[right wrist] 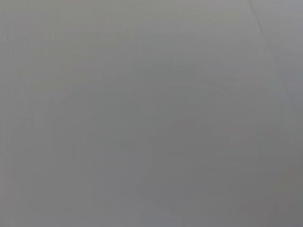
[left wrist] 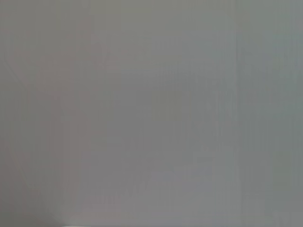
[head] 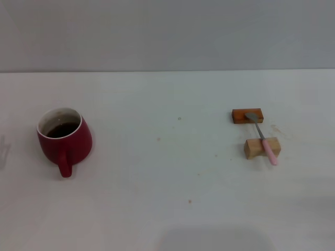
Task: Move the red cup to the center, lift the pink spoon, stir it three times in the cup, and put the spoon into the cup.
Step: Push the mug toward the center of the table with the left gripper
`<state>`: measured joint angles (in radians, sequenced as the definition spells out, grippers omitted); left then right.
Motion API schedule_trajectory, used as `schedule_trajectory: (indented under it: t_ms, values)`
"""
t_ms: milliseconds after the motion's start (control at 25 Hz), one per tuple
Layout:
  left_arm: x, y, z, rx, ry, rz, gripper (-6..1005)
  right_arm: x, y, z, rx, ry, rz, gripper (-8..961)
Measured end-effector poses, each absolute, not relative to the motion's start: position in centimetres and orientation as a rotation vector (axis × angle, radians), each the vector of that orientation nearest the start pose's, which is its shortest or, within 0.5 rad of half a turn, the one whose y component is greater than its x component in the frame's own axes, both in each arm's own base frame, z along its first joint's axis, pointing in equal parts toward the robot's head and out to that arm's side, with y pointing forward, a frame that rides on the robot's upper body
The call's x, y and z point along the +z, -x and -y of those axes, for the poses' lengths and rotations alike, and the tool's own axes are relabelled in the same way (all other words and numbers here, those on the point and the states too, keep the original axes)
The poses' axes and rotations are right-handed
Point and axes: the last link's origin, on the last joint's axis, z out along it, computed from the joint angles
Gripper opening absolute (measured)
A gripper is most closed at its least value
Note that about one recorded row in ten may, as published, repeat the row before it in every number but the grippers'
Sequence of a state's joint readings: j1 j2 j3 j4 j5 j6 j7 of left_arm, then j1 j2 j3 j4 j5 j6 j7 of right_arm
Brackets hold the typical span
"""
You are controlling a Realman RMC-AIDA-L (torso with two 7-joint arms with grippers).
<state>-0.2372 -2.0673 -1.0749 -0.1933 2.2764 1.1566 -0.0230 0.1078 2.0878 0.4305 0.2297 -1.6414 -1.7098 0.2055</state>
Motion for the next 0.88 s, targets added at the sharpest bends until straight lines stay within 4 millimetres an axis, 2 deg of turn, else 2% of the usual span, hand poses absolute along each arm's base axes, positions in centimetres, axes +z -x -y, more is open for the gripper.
schedule_trajectory:
  t_ms: [520,760,880]
  values:
    - [2.23,40.02,-26.86,-0.479,1.31,0.634,703,3.09,-36.69,-19.14,0.873,1.101,-0.516,743]
    - [1.75,39.72,-27.3,-0.388,1.367,0.56,642,3.19,-36.52,-19.08,0.883,1.1,-0.504,743]
    - [1.63,39.54,-27.43,-0.377,1.379,0.544,515,3.26,-36.44,-18.99,0.887,1.097,-0.497,743]
